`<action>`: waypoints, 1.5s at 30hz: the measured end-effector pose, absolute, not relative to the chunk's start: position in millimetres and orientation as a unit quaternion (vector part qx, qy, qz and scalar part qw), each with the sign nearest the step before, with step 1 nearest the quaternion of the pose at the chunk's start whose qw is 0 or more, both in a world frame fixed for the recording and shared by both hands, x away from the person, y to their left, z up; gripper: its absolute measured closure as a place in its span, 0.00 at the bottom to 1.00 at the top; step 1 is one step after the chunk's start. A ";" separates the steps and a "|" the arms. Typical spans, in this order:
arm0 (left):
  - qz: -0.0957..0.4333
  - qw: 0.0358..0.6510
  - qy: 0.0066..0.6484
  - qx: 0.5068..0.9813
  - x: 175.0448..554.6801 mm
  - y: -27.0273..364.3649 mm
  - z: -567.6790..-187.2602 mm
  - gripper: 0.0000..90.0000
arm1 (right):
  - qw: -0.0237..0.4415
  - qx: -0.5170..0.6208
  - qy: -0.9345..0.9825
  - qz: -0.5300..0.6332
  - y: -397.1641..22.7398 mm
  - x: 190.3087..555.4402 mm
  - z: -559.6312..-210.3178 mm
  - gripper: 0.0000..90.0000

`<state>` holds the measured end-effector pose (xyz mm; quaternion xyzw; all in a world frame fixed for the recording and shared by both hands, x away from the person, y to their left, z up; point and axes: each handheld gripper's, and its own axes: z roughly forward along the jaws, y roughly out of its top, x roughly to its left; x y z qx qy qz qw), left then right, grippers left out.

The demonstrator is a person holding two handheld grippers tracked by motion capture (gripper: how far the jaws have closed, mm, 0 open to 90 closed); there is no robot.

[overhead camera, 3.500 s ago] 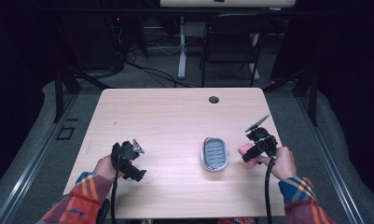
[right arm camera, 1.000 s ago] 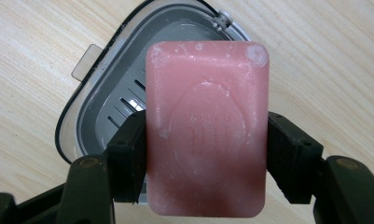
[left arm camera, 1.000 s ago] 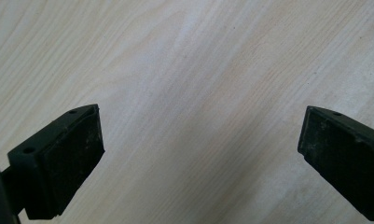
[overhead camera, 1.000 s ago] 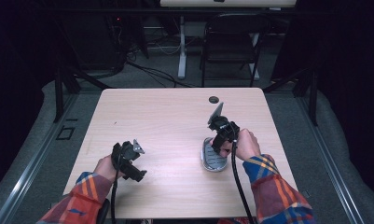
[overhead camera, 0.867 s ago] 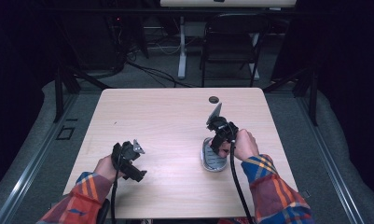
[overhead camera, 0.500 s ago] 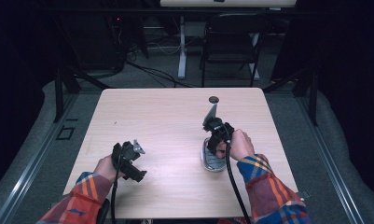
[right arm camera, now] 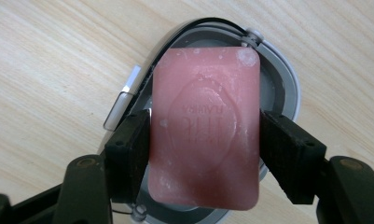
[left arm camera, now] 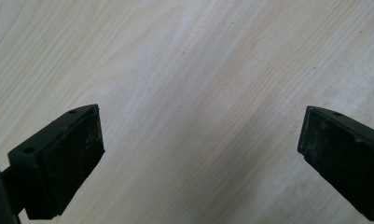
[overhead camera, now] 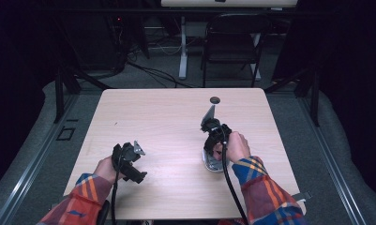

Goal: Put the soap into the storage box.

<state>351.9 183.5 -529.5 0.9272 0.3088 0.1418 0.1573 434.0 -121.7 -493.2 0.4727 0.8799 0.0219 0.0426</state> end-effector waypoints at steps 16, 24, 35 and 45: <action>0.141 0.154 0.306 0.929 351.0 183.2 -529.7 0.00 | 0.034 0.451 0.889 0.074 -120.9 414.1 -476.5 0.51; 0.139 0.155 0.305 0.929 351.2 182.9 -530.2 0.00 | 0.054 0.432 0.896 0.088 -136.1 402.2 -462.8 0.42; 0.139 0.154 0.306 0.929 351.1 182.3 -530.3 0.00 | 0.069 0.413 0.897 0.140 -167.0 379.3 -447.2 0.26; 0.139 0.155 0.309 0.928 351.1 182.9 -530.3 0.00 | 0.093 0.418 0.891 0.150 -194.4 358.1 -441.5 0.05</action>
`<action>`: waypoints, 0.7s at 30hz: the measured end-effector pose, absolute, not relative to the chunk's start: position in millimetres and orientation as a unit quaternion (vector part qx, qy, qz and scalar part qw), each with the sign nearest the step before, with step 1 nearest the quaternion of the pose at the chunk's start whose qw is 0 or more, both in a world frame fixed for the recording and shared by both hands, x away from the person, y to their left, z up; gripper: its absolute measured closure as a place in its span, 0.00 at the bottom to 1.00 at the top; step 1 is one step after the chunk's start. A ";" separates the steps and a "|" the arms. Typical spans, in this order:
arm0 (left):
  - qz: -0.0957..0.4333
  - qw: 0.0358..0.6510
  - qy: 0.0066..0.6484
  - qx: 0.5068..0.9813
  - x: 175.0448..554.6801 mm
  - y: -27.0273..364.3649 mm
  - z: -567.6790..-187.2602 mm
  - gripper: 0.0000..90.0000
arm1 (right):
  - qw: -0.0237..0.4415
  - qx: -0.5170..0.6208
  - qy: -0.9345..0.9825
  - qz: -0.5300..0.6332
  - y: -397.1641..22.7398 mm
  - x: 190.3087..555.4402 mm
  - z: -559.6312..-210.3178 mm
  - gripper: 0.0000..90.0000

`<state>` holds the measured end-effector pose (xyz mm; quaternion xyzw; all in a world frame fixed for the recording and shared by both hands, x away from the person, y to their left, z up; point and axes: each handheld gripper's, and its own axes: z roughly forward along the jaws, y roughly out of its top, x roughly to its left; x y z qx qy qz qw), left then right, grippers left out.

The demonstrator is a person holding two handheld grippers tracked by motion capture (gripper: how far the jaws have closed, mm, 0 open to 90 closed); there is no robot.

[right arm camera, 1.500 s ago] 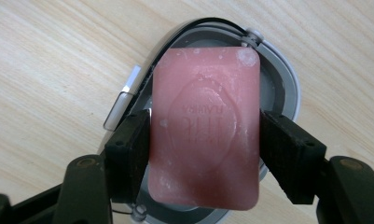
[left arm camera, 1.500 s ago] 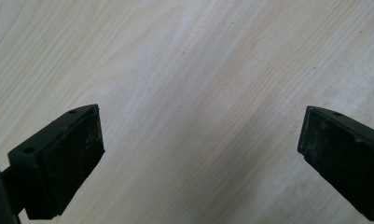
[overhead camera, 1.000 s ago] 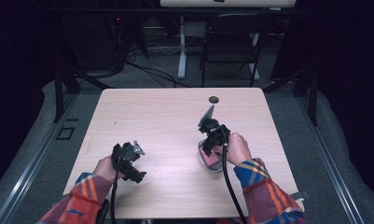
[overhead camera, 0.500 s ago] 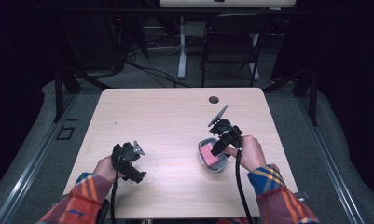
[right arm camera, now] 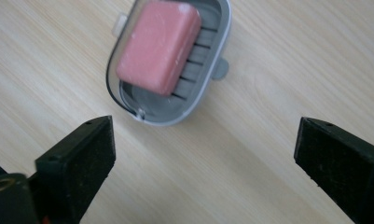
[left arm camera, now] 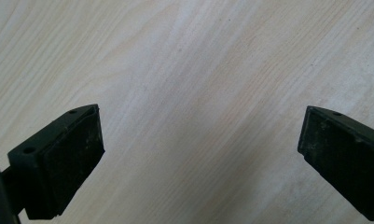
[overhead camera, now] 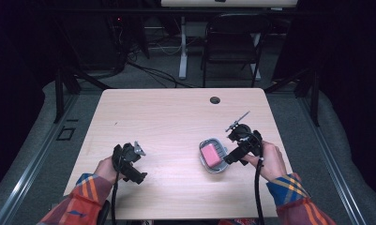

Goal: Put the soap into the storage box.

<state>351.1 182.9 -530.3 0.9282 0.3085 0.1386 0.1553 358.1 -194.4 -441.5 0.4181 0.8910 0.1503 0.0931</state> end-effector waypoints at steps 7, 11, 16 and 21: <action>0.137 0.151 0.308 0.929 351.1 182.4 -530.9 0.00 | 0.088 0.427 0.890 0.134 -220.2 349.1 -444.7 0.02; 0.136 0.150 0.308 0.930 351.2 182.3 -531.3 0.00 | 0.094 0.440 0.884 0.129 -234.7 341.9 -449.4 0.01; 0.136 0.149 0.308 0.930 351.2 182.1 -531.5 0.00 | 0.088 0.445 0.883 0.120 -246.6 337.7 -454.3 0.01; 0.136 0.148 0.309 0.930 351.1 182.3 -531.7 0.00 | 0.085 0.453 0.880 0.117 -254.8 333.3 -460.9 0.01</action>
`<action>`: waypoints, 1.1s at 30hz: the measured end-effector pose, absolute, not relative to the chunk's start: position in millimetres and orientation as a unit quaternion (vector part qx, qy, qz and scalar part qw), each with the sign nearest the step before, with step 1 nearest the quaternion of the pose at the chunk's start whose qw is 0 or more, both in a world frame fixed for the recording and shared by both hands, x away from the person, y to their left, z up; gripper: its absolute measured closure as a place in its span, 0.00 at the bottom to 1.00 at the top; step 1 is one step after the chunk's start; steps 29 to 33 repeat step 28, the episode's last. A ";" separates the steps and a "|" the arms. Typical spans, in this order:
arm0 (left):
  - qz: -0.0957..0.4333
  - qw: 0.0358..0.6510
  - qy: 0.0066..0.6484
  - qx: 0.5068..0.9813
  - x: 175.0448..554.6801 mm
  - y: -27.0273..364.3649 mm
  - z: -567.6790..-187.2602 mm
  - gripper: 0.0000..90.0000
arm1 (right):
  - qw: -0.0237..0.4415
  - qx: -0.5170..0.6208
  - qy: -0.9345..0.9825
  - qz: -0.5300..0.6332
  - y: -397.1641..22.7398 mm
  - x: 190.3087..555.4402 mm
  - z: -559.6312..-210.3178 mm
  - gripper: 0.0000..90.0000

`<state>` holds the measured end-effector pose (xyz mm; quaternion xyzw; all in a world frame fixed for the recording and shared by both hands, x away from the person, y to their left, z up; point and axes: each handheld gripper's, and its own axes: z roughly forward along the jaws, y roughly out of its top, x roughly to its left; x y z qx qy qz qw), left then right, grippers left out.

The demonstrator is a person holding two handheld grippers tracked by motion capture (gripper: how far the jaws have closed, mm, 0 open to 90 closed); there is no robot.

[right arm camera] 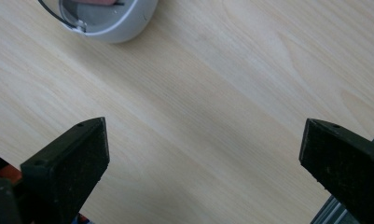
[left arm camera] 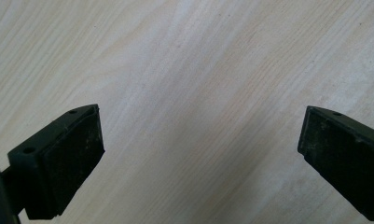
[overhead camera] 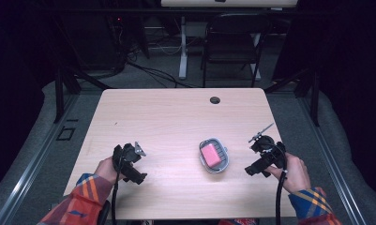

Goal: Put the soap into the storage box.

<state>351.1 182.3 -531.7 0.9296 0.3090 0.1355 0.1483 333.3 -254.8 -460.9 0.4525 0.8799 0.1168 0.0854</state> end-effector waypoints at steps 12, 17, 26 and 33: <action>0.134 0.147 0.309 0.930 351.1 182.0 -532.1 0.00 | 0.083 0.465 0.876 0.096 -275.4 320.0 -483.1 0.00; 0.132 0.147 0.308 0.930 351.3 182.3 -532.6 0.00 | 0.074 0.464 0.879 0.085 -283.4 315.0 -497.3 0.00; 0.130 0.147 0.307 0.931 351.7 181.5 -533.3 0.00 | 0.031 0.492 0.864 0.100 -296.6 305.2 -528.5 0.00; 0.129 0.147 0.305 0.932 351.4 181.7 -532.9 0.00 | 0.025 0.497 0.861 0.099 -298.8 306.9 -534.9 0.00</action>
